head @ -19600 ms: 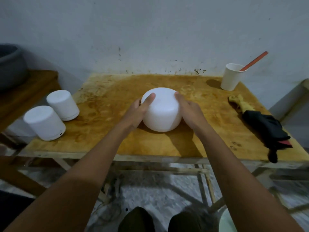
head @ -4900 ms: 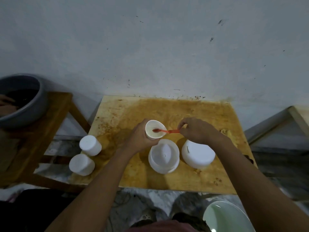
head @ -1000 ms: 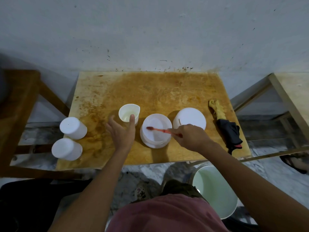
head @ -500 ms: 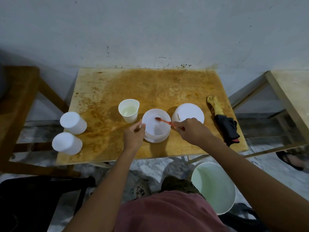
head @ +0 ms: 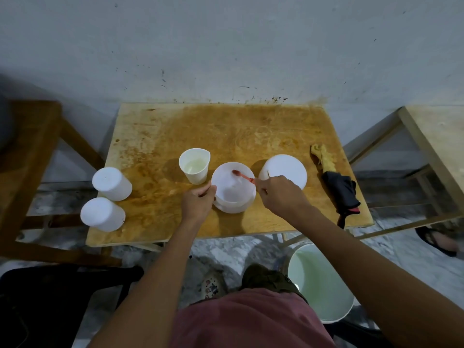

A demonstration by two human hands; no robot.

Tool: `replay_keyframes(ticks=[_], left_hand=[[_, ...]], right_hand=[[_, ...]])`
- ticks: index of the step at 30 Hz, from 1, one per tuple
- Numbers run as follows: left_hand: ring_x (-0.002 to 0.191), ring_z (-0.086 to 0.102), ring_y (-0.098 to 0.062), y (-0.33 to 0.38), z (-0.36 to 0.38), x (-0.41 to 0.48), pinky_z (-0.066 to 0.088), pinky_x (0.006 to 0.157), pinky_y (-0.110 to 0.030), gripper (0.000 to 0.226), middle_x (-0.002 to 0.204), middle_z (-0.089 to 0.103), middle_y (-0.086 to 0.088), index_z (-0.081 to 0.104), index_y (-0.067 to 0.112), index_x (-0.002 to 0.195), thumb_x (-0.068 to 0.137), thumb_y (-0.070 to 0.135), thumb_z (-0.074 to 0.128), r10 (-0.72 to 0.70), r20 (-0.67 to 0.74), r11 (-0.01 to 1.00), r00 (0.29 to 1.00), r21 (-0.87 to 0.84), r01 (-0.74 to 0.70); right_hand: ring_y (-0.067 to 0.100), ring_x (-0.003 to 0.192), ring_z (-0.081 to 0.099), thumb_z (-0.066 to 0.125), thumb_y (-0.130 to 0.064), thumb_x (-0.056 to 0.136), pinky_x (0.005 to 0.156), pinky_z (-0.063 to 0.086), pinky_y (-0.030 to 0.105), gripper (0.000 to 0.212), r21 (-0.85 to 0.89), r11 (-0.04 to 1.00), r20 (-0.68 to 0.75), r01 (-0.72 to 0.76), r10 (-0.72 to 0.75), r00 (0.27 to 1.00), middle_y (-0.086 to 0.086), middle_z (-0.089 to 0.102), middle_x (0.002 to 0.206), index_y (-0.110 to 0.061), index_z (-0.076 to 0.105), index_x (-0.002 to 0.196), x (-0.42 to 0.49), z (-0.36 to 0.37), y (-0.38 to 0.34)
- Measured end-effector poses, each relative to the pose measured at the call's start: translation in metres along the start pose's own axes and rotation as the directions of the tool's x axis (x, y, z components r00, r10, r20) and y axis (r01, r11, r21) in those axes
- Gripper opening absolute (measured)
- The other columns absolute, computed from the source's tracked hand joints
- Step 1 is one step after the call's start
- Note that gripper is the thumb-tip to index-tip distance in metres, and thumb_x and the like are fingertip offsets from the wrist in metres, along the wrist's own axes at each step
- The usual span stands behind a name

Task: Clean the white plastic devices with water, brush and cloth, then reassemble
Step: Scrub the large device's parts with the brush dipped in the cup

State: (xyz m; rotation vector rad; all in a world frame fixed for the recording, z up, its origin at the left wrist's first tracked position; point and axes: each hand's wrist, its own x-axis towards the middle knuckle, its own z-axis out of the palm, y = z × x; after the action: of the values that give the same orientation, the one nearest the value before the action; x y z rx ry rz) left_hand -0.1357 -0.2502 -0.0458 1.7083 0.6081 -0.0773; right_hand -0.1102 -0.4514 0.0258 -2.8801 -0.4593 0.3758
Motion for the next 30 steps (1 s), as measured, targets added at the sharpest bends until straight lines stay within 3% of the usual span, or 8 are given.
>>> replay_keyframes(ticks=[4, 8, 12, 15, 18, 23, 27, 30], left_hand=[[0.108, 0.065, -0.016, 0.000, 0.005, -0.001, 0.053, 0.091, -0.030, 0.033, 0.112, 0.073, -0.005, 0.069, 0.010, 0.122, 0.092, 0.024, 0.068, 0.012, -0.006, 1.000, 1.000, -0.013, -0.012], [0.110, 0.054, -0.003, 0.001, 0.006, -0.002, 0.045, 0.090, -0.021, 0.033, 0.123, 0.067, 0.000, 0.068, 0.009, 0.123, 0.093, 0.024, 0.066, 0.024, -0.022, 1.000, 0.999, 0.006, -0.024], [0.123, 0.050, -0.012, -0.006, 0.005, 0.000, 0.045, 0.100, -0.031, 0.040, 0.137, 0.054, -0.003, 0.062, 0.018, 0.132, 0.094, 0.032, 0.064, 0.058, 0.050, 0.996, 0.997, 0.062, -0.061], [0.128, 0.046, -0.015, -0.014, 0.004, -0.004, 0.046, 0.103, -0.039, 0.065, 0.140, 0.046, 0.004, 0.050, 0.028, 0.139, 0.081, 0.046, 0.073, 0.103, 0.177, 0.991, 0.979, 0.064, -0.116], [0.128, 0.042, -0.010, -0.019, 0.006, -0.007, 0.045, 0.101, -0.034, 0.098, 0.140, 0.042, 0.011, 0.034, 0.032, 0.144, 0.064, 0.044, 0.088, 0.172, 0.295, 0.979, 0.940, 0.056, -0.197], [0.129, 0.043, -0.014, -0.024, 0.020, 0.001, 0.045, 0.105, -0.045, 0.120, 0.139, 0.044, 0.010, 0.028, 0.034, 0.142, 0.044, 0.038, 0.096, 0.229, 0.289, 0.961, 0.930, 0.082, -0.263], [0.128, 0.046, -0.014, -0.031, 0.029, 0.006, 0.047, 0.104, -0.043, 0.114, 0.139, 0.046, 0.009, 0.030, 0.033, 0.142, 0.047, 0.038, 0.094, 0.274, 0.222, 0.950, 0.936, 0.092, -0.300], [0.128, 0.045, -0.016, -0.037, 0.029, 0.010, 0.045, 0.105, -0.044, 0.111, 0.139, 0.047, 0.004, 0.032, 0.029, 0.141, 0.050, 0.024, 0.095, 0.303, 0.202, 0.937, 0.931, 0.113, -0.330]], right_hand=[[0.025, 0.082, 0.062, 0.043, -0.025, 0.099, 0.061, 0.045, 0.031, 0.036, -0.038, 0.998, 0.049, -0.052, 0.054, 0.997, 0.011, 0.067, 0.094, -0.029, 0.064, 0.127, -0.004, -0.012, 0.008], [0.011, 0.058, 0.053, 0.056, -0.020, 0.092, 0.055, 0.046, 0.027, 0.030, 0.180, 0.982, 0.118, -0.051, 0.030, 0.993, -0.003, 0.060, 0.065, -0.025, 0.072, 0.117, -0.008, -0.022, 0.002], [0.023, 0.073, 0.058, 0.046, -0.022, 0.099, 0.065, 0.051, 0.038, 0.036, 0.106, 0.994, 0.061, -0.005, -0.002, 0.998, 0.011, 0.067, 0.083, -0.029, 0.063, 0.130, -0.006, -0.009, -0.010], [0.028, 0.083, 0.060, 0.041, -0.025, 0.101, 0.061, 0.046, 0.035, 0.037, 0.022, 0.996, 0.003, -0.083, 0.083, 0.997, 0.013, 0.066, 0.094, -0.030, 0.059, 0.134, -0.002, -0.003, -0.006], [0.025, 0.084, 0.062, 0.045, -0.032, 0.098, 0.060, 0.043, 0.030, 0.034, -0.051, 0.991, 0.027, -0.121, 0.123, 0.992, 0.009, 0.065, 0.098, -0.025, 0.067, 0.123, -0.002, -0.009, 0.004], [0.011, 0.065, 0.055, 0.060, -0.030, 0.088, 0.052, 0.038, 0.020, 0.024, 0.095, 0.993, 0.148, -0.065, 0.050, 0.988, -0.005, 0.061, 0.068, -0.025, 0.078, 0.103, -0.009, -0.027, 0.001], [0.016, 0.071, 0.057, 0.049, -0.029, 0.099, 0.059, 0.041, 0.028, 0.032, 0.057, 0.997, 0.134, 0.045, -0.052, 0.990, -0.001, 0.065, 0.080, -0.033, 0.064, 0.127, -0.009, -0.015, -0.012], [0.026, 0.087, 0.063, 0.038, -0.031, 0.104, 0.060, 0.041, 0.033, 0.037, -0.119, 0.993, 0.047, -0.018, 0.024, 0.999, 0.010, 0.065, 0.098, -0.032, 0.055, 0.136, -0.002, -0.006, -0.009]])
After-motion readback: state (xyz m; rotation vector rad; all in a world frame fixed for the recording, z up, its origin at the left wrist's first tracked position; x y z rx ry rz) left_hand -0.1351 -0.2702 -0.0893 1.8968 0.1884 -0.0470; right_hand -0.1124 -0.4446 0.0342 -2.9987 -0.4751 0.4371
